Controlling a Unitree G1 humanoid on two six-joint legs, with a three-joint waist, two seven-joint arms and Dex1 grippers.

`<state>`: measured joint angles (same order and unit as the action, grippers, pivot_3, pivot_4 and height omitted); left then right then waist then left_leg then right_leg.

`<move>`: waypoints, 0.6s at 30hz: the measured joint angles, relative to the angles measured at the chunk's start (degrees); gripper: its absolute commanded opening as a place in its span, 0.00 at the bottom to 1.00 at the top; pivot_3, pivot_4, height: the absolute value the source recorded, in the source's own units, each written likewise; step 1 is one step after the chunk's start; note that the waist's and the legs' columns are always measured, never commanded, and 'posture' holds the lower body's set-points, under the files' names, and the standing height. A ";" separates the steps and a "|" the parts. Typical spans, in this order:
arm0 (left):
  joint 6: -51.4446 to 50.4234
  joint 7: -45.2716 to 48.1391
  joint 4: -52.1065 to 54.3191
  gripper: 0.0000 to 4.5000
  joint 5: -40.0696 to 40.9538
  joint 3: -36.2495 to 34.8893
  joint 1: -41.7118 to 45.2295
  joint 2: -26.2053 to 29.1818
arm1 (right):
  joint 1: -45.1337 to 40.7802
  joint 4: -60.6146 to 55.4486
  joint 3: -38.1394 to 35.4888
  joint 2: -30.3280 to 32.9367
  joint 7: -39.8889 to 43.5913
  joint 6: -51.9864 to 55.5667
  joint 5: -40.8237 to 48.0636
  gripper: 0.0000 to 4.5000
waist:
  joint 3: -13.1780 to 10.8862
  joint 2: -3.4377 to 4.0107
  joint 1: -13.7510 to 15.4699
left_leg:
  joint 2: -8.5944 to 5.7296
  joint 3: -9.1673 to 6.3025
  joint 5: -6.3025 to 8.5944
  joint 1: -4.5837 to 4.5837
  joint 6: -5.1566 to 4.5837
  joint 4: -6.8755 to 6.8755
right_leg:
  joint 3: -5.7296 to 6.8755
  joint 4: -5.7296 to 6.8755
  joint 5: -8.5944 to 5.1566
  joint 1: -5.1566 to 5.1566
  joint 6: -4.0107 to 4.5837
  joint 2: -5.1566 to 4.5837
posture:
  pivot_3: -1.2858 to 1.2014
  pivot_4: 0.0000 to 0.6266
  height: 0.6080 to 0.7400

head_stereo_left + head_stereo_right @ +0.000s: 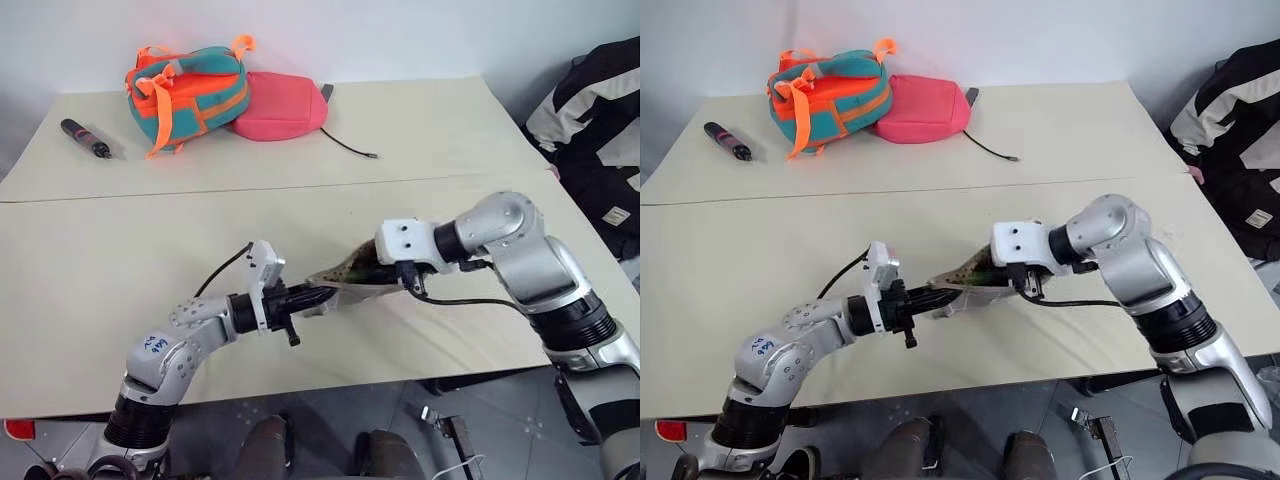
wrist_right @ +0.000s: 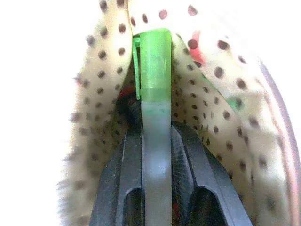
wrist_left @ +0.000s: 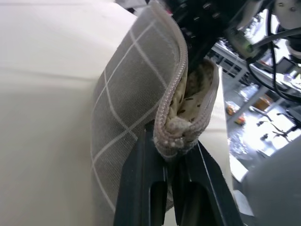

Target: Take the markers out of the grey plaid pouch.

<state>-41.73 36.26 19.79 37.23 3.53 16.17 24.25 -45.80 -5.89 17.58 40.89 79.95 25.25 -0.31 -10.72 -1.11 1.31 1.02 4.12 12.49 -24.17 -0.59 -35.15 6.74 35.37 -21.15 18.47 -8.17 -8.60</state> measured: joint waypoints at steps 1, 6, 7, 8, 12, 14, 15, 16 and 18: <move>0.14 -0.02 -0.07 0.00 -0.14 -0.26 0.02 0.01 | 0.13 -0.23 -0.82 0.12 0.12 0.57 1.29 0.09 | 0.00 0.00 0.01 | 0.00 0.00 0.00 0.00 0.00 0.00 | 0.00 -0.01 0.00 0.00 0.00 0.00 | 0.52 0.24 1.00; 0.35 0.11 -0.47 0.00 -0.52 -0.53 0.50 0.18 | 0.59 -1.27 -2.95 2.18 1.52 1.17 6.44 0.09 | 0.00 0.00 0.01 | 0.00 0.00 0.01 0.00 -0.01 0.00 | -0.01 -0.05 0.00 0.00 0.00 0.00 | 0.52 0.24 1.00; 0.35 0.16 -0.49 0.00 -0.55 -0.55 0.55 0.27 | 0.69 -1.27 -3.09 2.55 1.61 1.16 7.08 0.09 | 0.00 0.00 0.01 | 0.00 0.00 0.01 0.00 -0.01 0.00 | -0.01 -0.05 0.00 0.00 0.00 0.00 | 0.52 0.24 1.00; 0.39 0.21 -0.53 0.00 -0.61 -0.62 0.57 0.47 | 0.76 -1.25 -3.29 2.71 1.51 1.20 7.86 0.09 | 0.00 0.00 0.00 | 0.00 0.00 0.01 0.00 -0.01 0.00 | -0.01 -0.07 0.00 0.00 0.00 0.00 | 0.52 0.24 1.00; 0.56 0.35 -0.74 0.00 -1.24 -0.73 0.99 0.73 | -0.13 -1.22 -7.38 -1.60 -1.43 4.35 14.07 0.09 | 0.00 0.00 -0.12 | 0.02 0.00 0.01 0.00 -0.01 0.01 | -0.01 -0.01 0.00 0.01 0.00 0.01 | 0.52 0.24 1.00; 0.56 0.24 -0.73 0.00 -1.33 -0.67 1.12 0.36 | -1.79 -1.17 -9.42 -3.91 -3.42 6.03 17.30 0.09 | 0.00 0.01 -0.09 | 0.02 -0.01 0.01 0.00 -0.01 0.01 | 0.00 0.14 0.00 0.01 0.00 0.01 | 0.52 0.24 1.00; 0.55 0.18 -0.73 0.00 -1.35 -0.58 1.12 0.11 | -2.87 -1.08 -10.20 -4.59 -4.45 6.12 18.25 0.09 | -0.01 0.02 -0.09 | 0.01 0.00 0.01 -0.01 -0.01 0.01 | -0.01 0.14 0.00 0.02 0.00 0.00 | 0.52 0.24 1.00; 0.55 0.15 -0.73 0.00 -1.37 -0.45 1.12 -0.12 | -3.71 -0.99 -11.35 -5.29 -5.46 5.96 18.95 0.09 | -0.01 0.02 -0.09 | 0.01 0.00 0.01 -0.01 -0.01 0.01 | 0.00 0.14 0.00 0.02 0.00 0.00 | 0.52 0.24 1.00; 0.56 0.17 -0.71 0.00 -1.43 -0.25 0.97 -0.34 | -5.66 0.07 -12.93 -6.31 -7.64 5.90 20.29 0.09 | -0.01 0.02 0.11 | 0.00 -0.02 0.01 -0.02 -0.01 0.01 | 0.02 0.14 0.00 0.01 0.00 -0.01 | 0.52 0.24 1.00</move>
<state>-41.17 36.43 19.09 35.80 3.27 17.14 23.91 -51.46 -5.82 4.65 34.58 72.31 31.15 19.98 -10.73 -1.09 1.42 1.02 4.10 12.50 -24.18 -0.60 -35.15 6.75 35.51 -21.15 18.47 -8.17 -8.61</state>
